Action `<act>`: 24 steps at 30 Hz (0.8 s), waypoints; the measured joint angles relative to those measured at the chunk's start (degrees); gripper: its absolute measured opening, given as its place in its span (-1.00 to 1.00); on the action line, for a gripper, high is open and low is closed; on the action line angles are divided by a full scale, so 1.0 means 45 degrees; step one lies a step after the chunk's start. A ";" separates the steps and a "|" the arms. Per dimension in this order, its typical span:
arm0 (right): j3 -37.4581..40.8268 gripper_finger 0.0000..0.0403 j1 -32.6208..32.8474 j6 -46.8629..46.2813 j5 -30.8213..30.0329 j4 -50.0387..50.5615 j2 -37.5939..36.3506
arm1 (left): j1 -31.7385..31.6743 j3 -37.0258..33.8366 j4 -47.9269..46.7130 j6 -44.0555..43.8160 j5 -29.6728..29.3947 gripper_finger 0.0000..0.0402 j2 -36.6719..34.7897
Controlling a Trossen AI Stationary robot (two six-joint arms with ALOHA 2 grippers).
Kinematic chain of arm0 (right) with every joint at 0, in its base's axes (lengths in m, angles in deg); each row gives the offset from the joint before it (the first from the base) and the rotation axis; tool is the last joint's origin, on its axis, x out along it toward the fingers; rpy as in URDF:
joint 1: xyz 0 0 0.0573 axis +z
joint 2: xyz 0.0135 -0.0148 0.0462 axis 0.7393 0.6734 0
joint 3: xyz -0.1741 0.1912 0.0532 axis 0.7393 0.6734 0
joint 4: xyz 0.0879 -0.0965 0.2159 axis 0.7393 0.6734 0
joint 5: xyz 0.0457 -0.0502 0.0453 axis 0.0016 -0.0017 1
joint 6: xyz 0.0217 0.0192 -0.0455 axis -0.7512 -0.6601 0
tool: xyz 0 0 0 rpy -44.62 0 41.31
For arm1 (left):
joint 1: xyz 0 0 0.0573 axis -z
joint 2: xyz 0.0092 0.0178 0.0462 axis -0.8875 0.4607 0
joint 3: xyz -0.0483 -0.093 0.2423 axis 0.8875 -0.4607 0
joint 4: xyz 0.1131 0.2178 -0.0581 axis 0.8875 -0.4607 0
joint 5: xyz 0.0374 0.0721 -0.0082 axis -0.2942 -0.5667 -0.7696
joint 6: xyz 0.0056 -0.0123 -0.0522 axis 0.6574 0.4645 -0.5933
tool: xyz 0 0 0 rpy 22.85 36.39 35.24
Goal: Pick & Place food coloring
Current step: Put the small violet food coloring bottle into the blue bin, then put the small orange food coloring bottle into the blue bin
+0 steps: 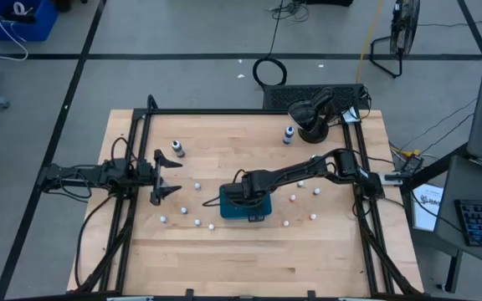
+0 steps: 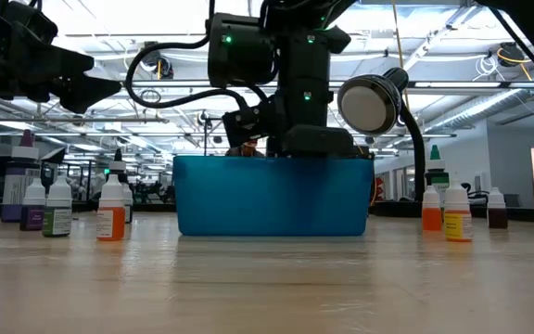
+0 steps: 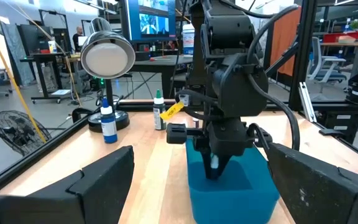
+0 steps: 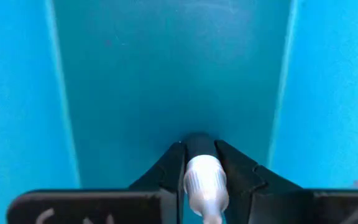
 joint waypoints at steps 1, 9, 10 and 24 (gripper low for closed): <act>0.0007 -0.59 0.0000 -0.0132 -0.0002 -0.0042 -0.0049 | -0.0002 0.0000 0.0001 0.0000 -0.0001 0.82 -0.0003; 0.0073 0.01 0.0000 -0.0864 0.0015 -0.0074 -0.0848 | 0.0002 0.0000 -0.0003 0.0000 -0.0001 0.82 0.0000; 0.0073 0.05 0.0000 -0.0915 0.0012 -0.0030 -0.1036 | -0.0002 0.0000 -0.0003 0.0000 0.0001 0.82 -0.0001; 0.0049 0.06 0.0200 -0.4763 -0.0059 0.5896 -0.5009 | 0.0000 0.0000 -0.0003 0.0000 0.0000 0.82 0.0001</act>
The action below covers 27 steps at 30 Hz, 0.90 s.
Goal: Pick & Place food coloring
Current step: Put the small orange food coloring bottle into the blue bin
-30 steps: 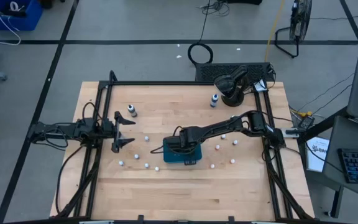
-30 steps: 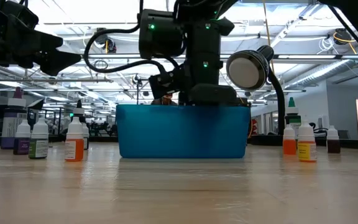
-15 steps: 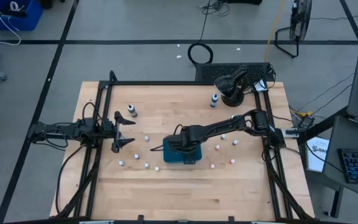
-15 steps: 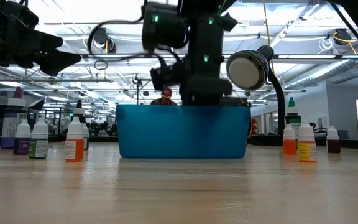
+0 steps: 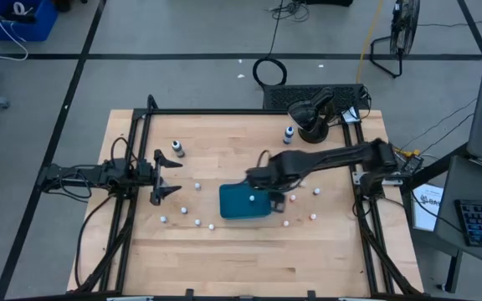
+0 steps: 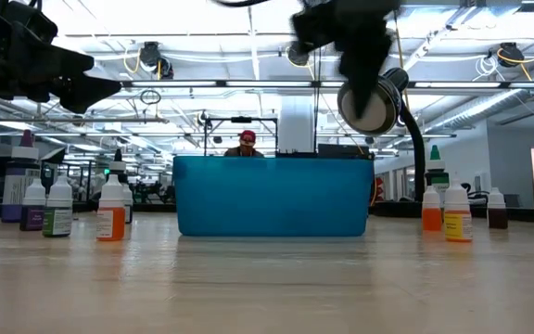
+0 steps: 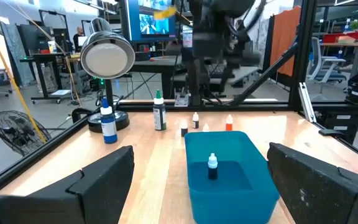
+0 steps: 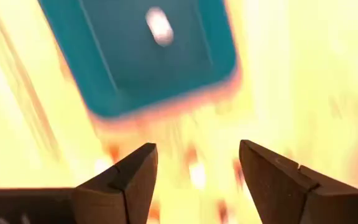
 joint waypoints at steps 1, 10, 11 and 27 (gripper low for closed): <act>0.0040 0.06 0.0113 -0.0487 -0.0137 0.0583 -0.0377 | -0.0001 0.0000 0.0001 0.0000 -0.0001 0.82 0.0000; 0.4232 0.05 0.1239 -0.4156 -0.1620 0.0246 -0.4820 | 0.0001 0.0000 0.0000 0.0000 -0.0001 0.82 -0.0005; 0.4901 0.05 0.1281 -0.4502 -0.1624 -0.0086 -0.5327 | 0.0000 0.0000 -0.0003 0.0000 -0.0001 0.82 -0.0002; 1.2024 0.05 0.0529 -0.5808 -0.1589 -0.4210 -0.8450 | -0.0001 0.0000 0.0000 0.0000 0.0003 0.82 0.0000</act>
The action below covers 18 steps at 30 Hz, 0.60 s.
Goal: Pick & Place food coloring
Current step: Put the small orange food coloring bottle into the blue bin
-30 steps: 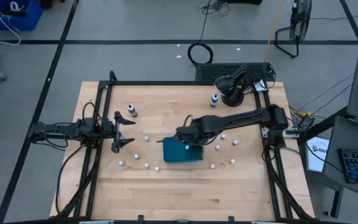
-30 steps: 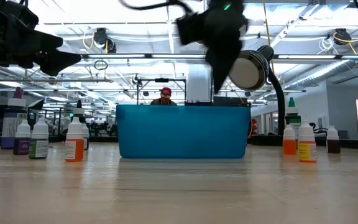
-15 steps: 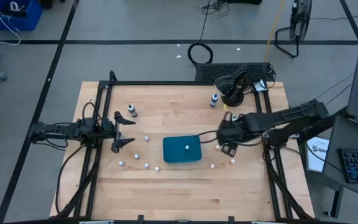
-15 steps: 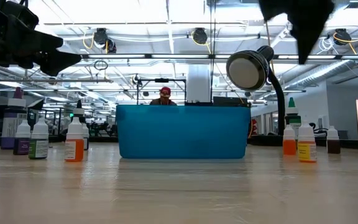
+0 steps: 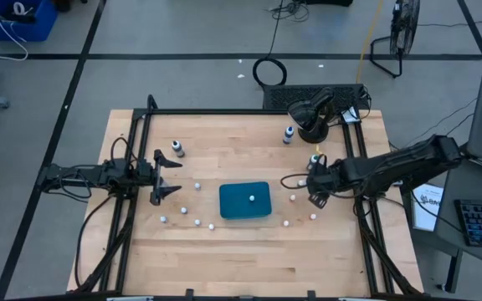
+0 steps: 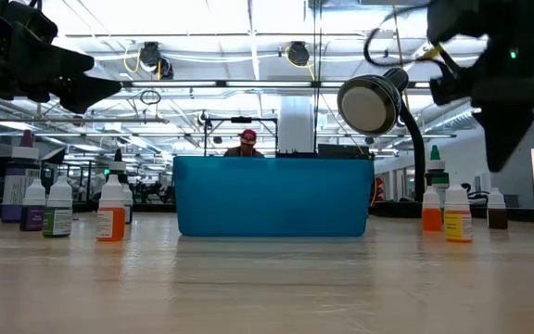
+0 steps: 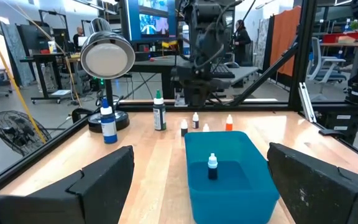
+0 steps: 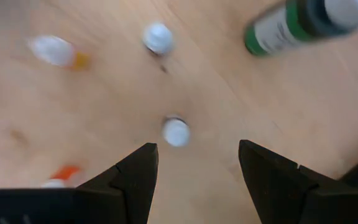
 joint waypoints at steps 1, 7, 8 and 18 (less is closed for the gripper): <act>0.0162 0.05 -0.0021 -0.0102 0.0009 -0.0133 -0.0005 | 0.0004 0.0000 0.0000 0.0000 -0.0001 0.82 0.0000; 0.0885 0.05 -0.0006 -0.0254 0.0741 -0.1689 -0.0003 | 0.0004 0.0000 0.0000 0.0000 -0.0002 0.82 -0.0001; 0.0972 0.05 -0.0006 -0.0251 0.0758 -0.1941 0.0000 | 0.0003 0.0000 0.0003 0.0000 0.0000 0.82 -0.0005; 0.2256 0.05 -0.0072 -0.0129 0.1012 -0.3568 0.0499 | 0.0002 0.0000 0.0004 0.0000 -0.0002 0.82 0.0000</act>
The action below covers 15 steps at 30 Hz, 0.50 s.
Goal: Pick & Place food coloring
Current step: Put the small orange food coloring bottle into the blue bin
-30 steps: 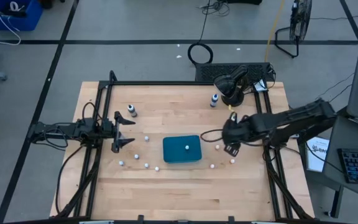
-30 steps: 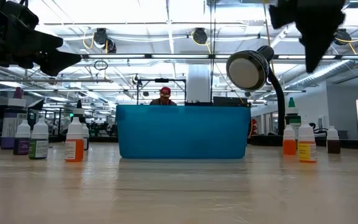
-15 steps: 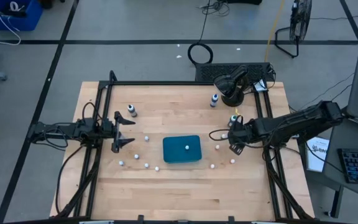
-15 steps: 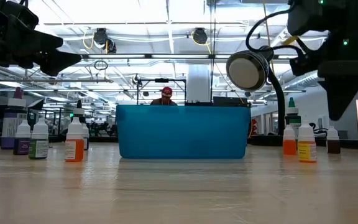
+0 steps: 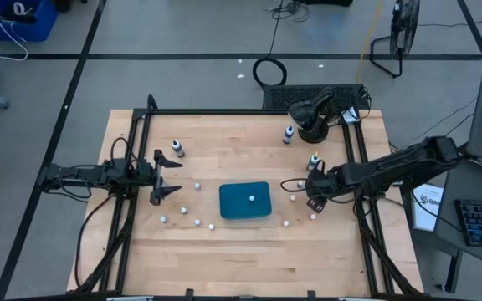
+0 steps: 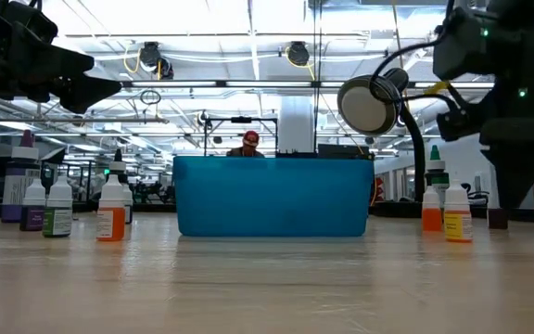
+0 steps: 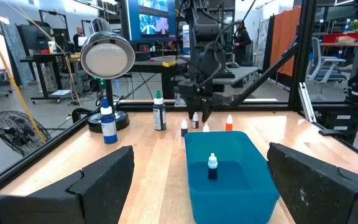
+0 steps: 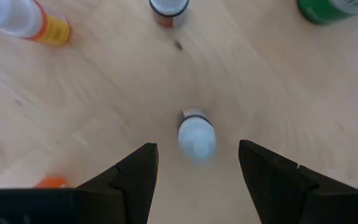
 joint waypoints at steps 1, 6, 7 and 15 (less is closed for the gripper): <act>0.0081 0.05 -0.0020 0.0043 -0.0003 -0.0225 0.0087 | 0.0002 0.0000 0.0000 0.0000 -0.0001 0.82 0.0000; 0.0179 0.05 -0.0240 0.0401 0.0004 -0.0968 0.0474 | -0.0002 0.0000 -0.0005 0.0000 -0.0003 0.82 0.0000; 0.0179 0.05 -0.0269 0.0523 0.0011 -0.1012 0.0547 | 0.0000 0.0000 -0.0002 0.0000 0.0000 0.82 0.0000; 0.0129 0.05 -0.0444 0.0875 -0.0003 -0.1090 0.1451 | 0.0001 0.0000 -0.0002 0.0000 0.0000 0.82 0.0000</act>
